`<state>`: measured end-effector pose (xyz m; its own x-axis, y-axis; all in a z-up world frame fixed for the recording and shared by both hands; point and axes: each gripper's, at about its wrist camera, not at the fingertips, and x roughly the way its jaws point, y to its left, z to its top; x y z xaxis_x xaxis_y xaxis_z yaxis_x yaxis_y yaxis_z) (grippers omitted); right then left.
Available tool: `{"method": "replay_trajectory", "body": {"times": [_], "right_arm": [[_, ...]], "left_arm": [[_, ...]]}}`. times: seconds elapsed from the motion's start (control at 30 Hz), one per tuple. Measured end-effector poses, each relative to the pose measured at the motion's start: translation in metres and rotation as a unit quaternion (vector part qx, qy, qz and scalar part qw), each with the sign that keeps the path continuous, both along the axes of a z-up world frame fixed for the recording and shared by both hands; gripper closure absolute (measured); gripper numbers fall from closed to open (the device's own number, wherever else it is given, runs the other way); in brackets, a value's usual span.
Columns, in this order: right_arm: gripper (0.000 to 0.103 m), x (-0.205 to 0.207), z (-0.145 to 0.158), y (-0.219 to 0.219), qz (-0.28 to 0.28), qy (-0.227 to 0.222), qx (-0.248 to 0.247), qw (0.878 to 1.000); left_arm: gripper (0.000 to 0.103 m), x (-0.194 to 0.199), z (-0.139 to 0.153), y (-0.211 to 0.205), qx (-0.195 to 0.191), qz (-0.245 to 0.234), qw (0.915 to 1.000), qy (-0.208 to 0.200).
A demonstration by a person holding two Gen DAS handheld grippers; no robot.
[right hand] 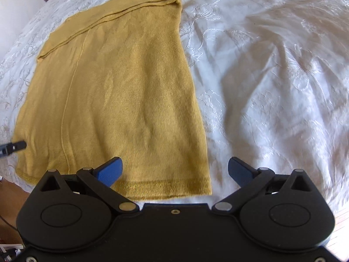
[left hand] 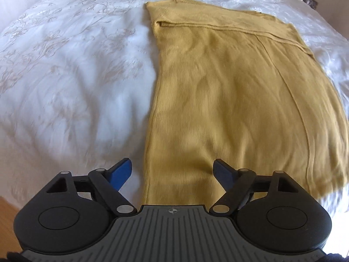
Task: Fold small clothes
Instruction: 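Smooth the sweater body flat with both open tools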
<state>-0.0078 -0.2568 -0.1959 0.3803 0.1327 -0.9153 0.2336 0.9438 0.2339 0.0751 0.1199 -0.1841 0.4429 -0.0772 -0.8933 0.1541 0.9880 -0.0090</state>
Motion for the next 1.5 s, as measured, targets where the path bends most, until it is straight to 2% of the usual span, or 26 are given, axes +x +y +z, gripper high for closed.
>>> {"method": "replay_trajectory", "body": {"times": [0.17, 0.3, 0.5, 0.63, 0.73, 0.9, 1.03, 1.23, 1.5], "right_arm": [[0.001, -0.019, 0.01, 0.012, 0.0, -0.009, -0.003, 1.0], [0.001, -0.017, 0.01, 0.018, 0.002, -0.016, -0.001, 1.0], [0.001, -0.02, 0.014, 0.022, 0.012, -0.023, -0.003, 1.0], [0.001, -0.015, 0.013, 0.02, 0.025, -0.025, -0.002, 0.999], [0.001, -0.012, 0.011, 0.016, 0.039, -0.028, 0.001, 0.999], [0.001, -0.001, 0.004, 0.005, 0.04, -0.021, 0.018, 0.999], [0.001, 0.009, -0.006, -0.003, 0.046, -0.006, 0.039, 0.998], [0.001, 0.025, -0.022, -0.01, 0.056, 0.014, 0.069, 0.996], [0.0, 0.033, -0.031, -0.02, 0.05, 0.021, 0.108, 0.993]], "left_arm": [[0.022, -0.023, 0.001, 0.007, 0.005, 0.003, 1.0, -0.005], [0.022, -0.033, 0.002, 0.011, 0.004, 0.003, 0.9997, -0.023], [0.023, -0.024, -0.003, 0.011, 0.006, -0.011, 0.9994, -0.031], [0.032, -0.013, -0.009, 0.003, 0.008, -0.048, 0.9986, -0.021], [0.035, -0.007, -0.013, -0.006, 0.011, -0.069, 0.9975, -0.009], [0.035, 0.0, -0.019, -0.011, 0.011, -0.064, 0.9979, 0.002], [0.033, 0.002, -0.022, -0.01, 0.005, -0.051, 0.9986, 0.012], [0.02, 0.004, -0.029, -0.01, -0.003, -0.036, 0.9991, 0.023], [0.02, 0.007, -0.035, -0.014, 0.0, -0.032, 0.9991, 0.027]]}}
